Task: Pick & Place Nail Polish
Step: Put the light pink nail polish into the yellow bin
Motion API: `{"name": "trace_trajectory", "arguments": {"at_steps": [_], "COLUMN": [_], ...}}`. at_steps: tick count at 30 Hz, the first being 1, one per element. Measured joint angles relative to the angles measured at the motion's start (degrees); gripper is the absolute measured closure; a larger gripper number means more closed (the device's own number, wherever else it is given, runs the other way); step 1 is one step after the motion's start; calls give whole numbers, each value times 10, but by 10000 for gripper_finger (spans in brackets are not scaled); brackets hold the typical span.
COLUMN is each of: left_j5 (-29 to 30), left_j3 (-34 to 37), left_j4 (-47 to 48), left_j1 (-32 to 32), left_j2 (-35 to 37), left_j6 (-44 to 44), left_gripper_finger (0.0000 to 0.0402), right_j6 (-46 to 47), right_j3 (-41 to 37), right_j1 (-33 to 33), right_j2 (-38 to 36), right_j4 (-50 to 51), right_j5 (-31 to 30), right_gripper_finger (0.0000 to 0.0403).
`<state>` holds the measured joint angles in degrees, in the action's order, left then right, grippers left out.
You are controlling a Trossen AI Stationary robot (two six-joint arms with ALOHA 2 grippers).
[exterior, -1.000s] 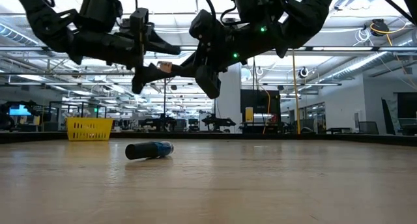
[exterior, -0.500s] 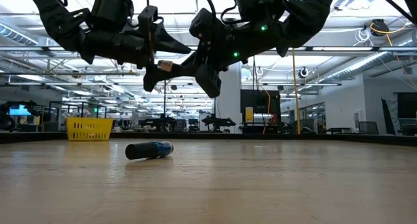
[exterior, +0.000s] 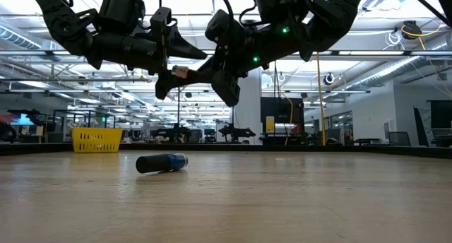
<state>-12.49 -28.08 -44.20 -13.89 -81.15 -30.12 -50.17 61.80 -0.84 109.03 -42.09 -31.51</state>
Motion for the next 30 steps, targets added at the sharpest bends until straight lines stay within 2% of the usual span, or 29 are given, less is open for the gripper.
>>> {"name": "trace_trajectory", "arguments": {"at_steps": [4, 12, 18, 22, 26, 30], "left_j5": [2, 2, -10, -10, -4, 28], "left_j3": [0, 0, 0, 0, 0, 0], "left_j4": [12, 24, 23, 21, 26, 39], "left_j1": [1, -5, -19, -20, -27, -32], "left_j2": [0, 0, 0, 0, 9, 22], "left_j6": [25, 40, 39, 46, 62, 111], "left_gripper_finger": [187, 356, 354, 354, 354, 354], "right_j6": [0, 0, 28, 115, 166, 213], "right_j3": [0, 0, 0, 1, 0, -26], "right_j1": [0, 0, 0, 0, 3, 2], "right_j2": [0, 0, 0, -1, -23, -64], "right_j4": [2, 2, 3, 29, 115, 156], "right_j5": [0, -3, -2, -8, -8, -3], "right_gripper_finger": [354, 354, 342, 279, 217, 184]}}
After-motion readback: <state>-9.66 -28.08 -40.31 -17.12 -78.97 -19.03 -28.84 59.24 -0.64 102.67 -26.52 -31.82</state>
